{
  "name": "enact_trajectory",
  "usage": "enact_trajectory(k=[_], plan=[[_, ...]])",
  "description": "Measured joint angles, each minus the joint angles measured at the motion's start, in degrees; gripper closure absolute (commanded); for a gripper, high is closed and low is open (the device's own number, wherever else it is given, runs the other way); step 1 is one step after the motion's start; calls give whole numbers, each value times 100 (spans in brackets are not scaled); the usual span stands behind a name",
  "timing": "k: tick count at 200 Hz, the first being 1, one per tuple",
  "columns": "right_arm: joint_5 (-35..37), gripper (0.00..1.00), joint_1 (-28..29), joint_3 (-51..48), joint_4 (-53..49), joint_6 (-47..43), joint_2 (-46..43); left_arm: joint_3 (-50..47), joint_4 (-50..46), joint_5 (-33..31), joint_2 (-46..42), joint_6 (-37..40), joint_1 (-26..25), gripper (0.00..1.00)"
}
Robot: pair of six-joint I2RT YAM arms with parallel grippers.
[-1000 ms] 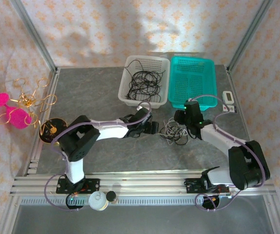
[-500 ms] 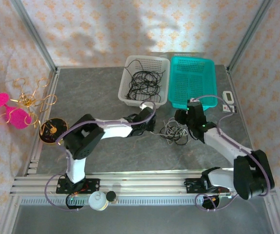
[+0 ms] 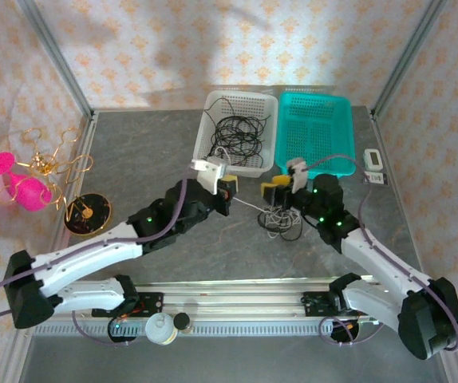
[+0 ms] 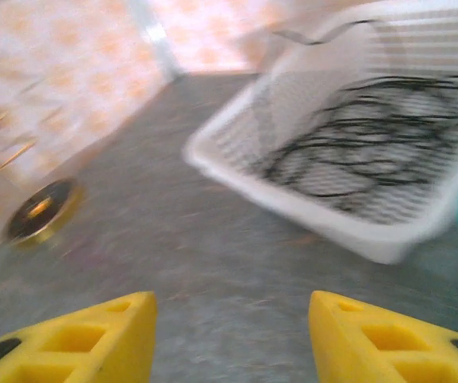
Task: Untangle the cables
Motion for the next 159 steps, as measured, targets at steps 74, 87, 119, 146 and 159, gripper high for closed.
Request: enact_trajectory(k=[74, 87, 119, 146, 159], plan=[[-1572, 41, 935, 546, 1134, -896, 1060, 809, 68, -579, -111, 1012, 0, 100], [-1703, 41, 1038, 756, 1215, -925, 1316, 911, 68, -678, -111, 1128, 0, 100], [-1888, 41, 1349, 1207, 1399, -946, 1679, 1174, -11, -911, -109, 1360, 0, 100], [-1766, 41, 1604, 1432, 1600, -935, 1792, 1440, -26, -1064, -98, 1458, 0, 100], [-1606, 43, 1770, 1478, 1694, -942, 1875, 1554, -28, -1084, -79, 1508, 0, 100]])
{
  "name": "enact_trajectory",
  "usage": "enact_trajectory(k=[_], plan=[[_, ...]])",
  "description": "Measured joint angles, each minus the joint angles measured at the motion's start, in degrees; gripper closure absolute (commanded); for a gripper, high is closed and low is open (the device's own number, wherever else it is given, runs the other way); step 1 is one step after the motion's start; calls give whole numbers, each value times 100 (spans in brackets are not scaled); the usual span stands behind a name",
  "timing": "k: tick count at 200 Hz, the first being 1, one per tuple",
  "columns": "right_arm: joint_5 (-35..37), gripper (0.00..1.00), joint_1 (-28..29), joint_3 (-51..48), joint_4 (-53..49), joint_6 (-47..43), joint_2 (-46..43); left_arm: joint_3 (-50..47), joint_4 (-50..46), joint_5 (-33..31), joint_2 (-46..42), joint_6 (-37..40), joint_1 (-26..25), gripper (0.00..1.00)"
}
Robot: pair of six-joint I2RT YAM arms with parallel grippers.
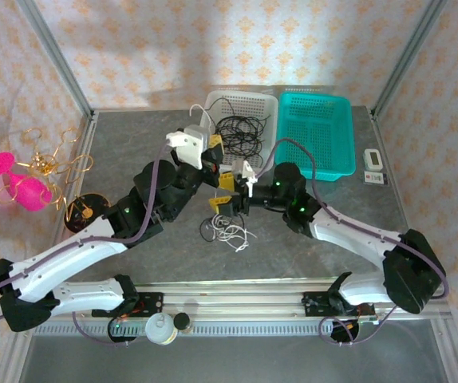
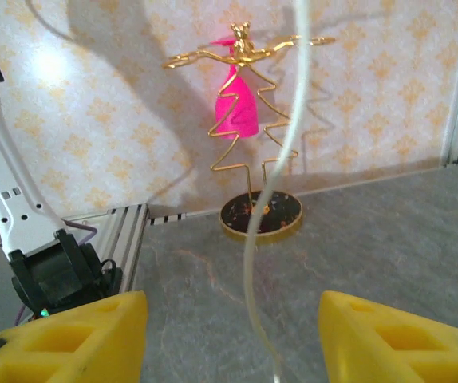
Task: Untangle the cables
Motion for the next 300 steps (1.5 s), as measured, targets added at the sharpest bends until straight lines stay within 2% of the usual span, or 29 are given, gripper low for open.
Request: enact_trajectory(k=[25, 58, 112, 201, 217, 247, 274, 300], plan=[[496, 47, 247, 42, 127, 96, 374, 243, -55, -20, 31, 105, 0, 100], [1276, 49, 260, -289, 304, 361, 785, 820, -236, -9, 57, 304, 0, 100], [2046, 51, 260, -608, 400, 522, 1456, 2131, -398, 31, 358, 734, 0, 100], [2557, 50, 260, -610, 658, 741, 2293, 4953, -658, 20, 1499, 1655, 0, 100], [2697, 47, 262, -608, 673, 800, 2363, 5296, -553, 15, 1626, 1886, 0, 100], [3093, 46, 260, -511, 527, 844, 2540, 5733, -76, 4, 1775, 2310, 0, 100], [3276, 46, 260, -306, 380, 844, 2647, 5974, 361, 26, 1823, 2590, 0, 100], [3521, 41, 260, -254, 365, 872, 2651, 6087, 688, -2, 1834, 2863, 0, 100]])
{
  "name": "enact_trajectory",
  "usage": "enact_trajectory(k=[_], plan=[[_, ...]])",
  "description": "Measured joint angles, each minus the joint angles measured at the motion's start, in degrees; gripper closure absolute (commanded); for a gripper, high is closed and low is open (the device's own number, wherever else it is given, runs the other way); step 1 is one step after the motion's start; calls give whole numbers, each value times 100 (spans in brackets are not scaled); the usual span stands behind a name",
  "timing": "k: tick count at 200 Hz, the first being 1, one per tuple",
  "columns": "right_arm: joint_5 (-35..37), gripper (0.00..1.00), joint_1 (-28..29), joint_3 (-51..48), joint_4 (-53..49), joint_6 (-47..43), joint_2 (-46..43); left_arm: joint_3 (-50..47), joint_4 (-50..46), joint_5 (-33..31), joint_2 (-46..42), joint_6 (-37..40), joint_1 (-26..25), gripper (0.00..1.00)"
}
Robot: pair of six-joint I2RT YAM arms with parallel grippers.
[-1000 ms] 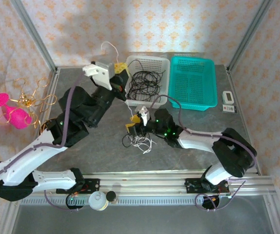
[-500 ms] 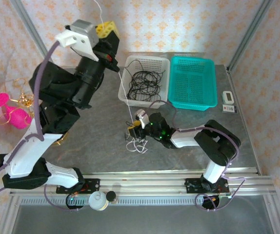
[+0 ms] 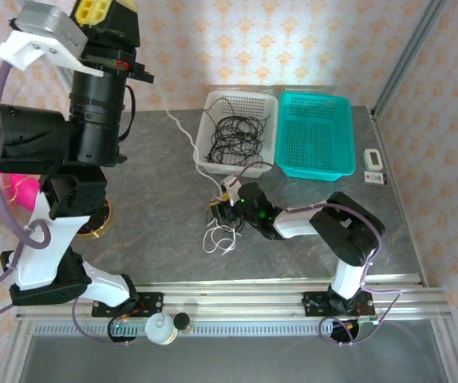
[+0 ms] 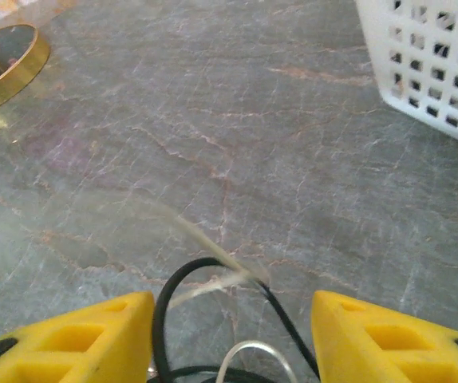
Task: Untangle the cables
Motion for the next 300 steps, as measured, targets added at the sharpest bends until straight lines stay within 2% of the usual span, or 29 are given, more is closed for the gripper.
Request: enact_trajectory(k=[24, 45, 86, 106, 123, 138, 161, 196, 210, 222, 266, 284, 300], plan=[[232, 37, -44, -2, -70, 52, -2, 31, 127, -144, 42, 236, 0, 100], [164, 33, -164, -63, -140, 74, -129, 31, 157, -315, 142, 446, 0, 100], [-479, 27, -302, -527, -337, -98, -1405, -63, 151, -511, 350, 719, 4, 100], [-807, 30, -343, -562, -470, -247, -2105, -164, 149, -597, 387, 791, 72, 100], [-887, 42, -407, -551, -662, -350, -2538, -190, 151, -640, 424, 789, 186, 100], [-887, 46, -470, -492, -916, -424, -2695, -210, 149, -660, 446, 782, 308, 100], [-918, 45, -555, -404, -1224, -442, -2723, -216, 149, -656, 461, 695, 496, 100], [-1478, 35, -560, -284, -1178, -490, -2734, -334, 149, -610, 448, 422, 634, 100], [-1661, 30, -560, -83, -1058, -555, -2712, -457, 129, -573, 444, 297, 634, 100], [-1779, 21, -560, 236, -999, -597, -2675, -577, 111, -564, 444, 151, 645, 100], [-2094, 18, -579, 2061, -1279, -1091, -2470, -988, -50, -409, 452, -505, 645, 100], [-2203, 24, -673, 2557, -1377, -1034, -2441, -1167, -55, -389, 457, -706, 645, 100], [-2260, 34, -828, 2983, -1508, -868, -2267, -1266, -61, -365, 476, -831, 645, 100]])
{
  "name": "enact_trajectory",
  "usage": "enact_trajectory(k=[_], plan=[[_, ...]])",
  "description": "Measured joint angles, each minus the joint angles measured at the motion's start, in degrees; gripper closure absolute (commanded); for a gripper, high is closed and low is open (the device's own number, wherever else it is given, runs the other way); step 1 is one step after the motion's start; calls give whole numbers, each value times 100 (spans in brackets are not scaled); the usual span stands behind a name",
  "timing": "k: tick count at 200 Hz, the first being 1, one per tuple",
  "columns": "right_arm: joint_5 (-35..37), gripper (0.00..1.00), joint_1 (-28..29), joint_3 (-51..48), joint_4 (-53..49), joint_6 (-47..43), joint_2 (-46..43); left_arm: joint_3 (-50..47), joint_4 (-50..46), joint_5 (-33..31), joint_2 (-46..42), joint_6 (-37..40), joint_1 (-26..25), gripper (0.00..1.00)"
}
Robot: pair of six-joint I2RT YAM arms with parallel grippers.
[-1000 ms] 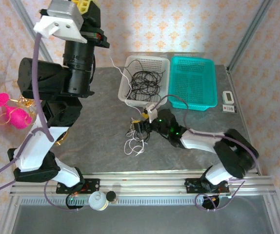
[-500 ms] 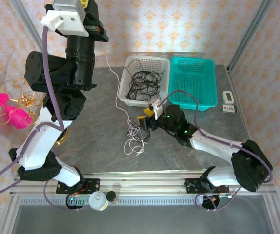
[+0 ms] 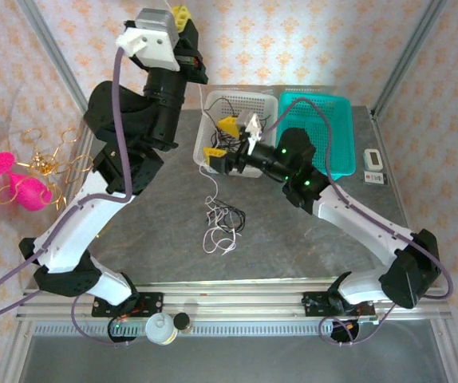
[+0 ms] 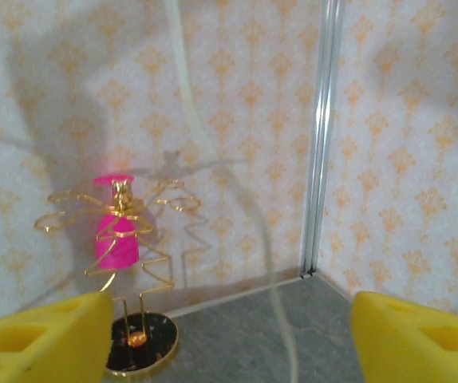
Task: Untangle the cables
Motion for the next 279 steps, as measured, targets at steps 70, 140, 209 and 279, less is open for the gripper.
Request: enact_trajectory(k=[70, 140, 209, 279], plan=[[-238, 85, -221, 511, -898, 323, 789, -297, 48, 142, -63, -280, 37, 100], [133, 100, -1233, 2124, -2708, 1882, 970, -2500, 396, 656, -914, -1421, 584, 1], [-420, 100, -1880, 3418, -3580, 3307, 675, -6234, 2245, 2208, -855, -2597, 472, 1], [-769, 100, -1869, 3995, -3738, 3849, 678, -6356, 3145, 2203, 385, -3003, 393, 10]])
